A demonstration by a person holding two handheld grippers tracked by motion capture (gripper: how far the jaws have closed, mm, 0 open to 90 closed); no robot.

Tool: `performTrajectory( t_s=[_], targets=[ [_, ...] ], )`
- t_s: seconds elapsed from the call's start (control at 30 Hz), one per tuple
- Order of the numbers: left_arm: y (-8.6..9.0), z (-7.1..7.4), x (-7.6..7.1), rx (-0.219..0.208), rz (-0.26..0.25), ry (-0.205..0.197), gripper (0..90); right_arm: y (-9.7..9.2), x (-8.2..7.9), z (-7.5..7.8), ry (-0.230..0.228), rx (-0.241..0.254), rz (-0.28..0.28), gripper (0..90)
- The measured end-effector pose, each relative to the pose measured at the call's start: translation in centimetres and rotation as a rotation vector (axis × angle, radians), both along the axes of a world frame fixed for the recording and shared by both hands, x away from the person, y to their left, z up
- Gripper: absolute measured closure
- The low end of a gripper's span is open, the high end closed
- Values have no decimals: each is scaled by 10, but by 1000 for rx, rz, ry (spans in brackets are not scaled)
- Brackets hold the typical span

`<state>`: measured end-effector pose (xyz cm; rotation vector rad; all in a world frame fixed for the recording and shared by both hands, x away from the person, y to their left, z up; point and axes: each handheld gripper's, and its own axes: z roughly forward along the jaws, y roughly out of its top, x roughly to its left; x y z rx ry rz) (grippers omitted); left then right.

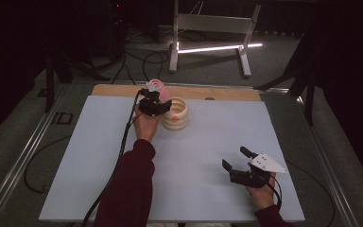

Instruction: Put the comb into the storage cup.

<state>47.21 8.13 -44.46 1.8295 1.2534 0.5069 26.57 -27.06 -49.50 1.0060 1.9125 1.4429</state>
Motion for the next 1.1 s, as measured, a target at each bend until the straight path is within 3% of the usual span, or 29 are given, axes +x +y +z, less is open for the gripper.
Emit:
performTrajectory(
  t_s=[0.13, 0.17, 0.27, 0.33, 0.43, 0.6, 0.77, 1.1],
  targets=[
    [2, 1, -1, 14, 11, 0, 423, 0, 0, 0, 0, 0, 1, 117],
    [4, 2, -2, 10, 19, -7, 350, 0, 0, 0, -1, -2, 1, 117],
    [7, 5, -4, -7, 36, -24, 299, 0, 0, 0, -1, -2, 2, 117],
    [10, 6, -5, -22, 49, -25, 216, 0, 0, 0, -1, -3, 1, 117],
    [15, 6, -6, -20, 54, -26, 159, 1, 0, 0, -2, -6, 3, 118],
    [19, 8, -9, -17, 44, -34, 116, 2, 0, -1, 1, -6, 4, 117],
    [23, 10, -12, -58, 34, -38, 56, 3, 0, -1, 1, -6, 5, 117],
    [27, 12, -19, -32, 10, -53, 4, 3, 0, -1, 2, -9, 6, 118]
  ],
)
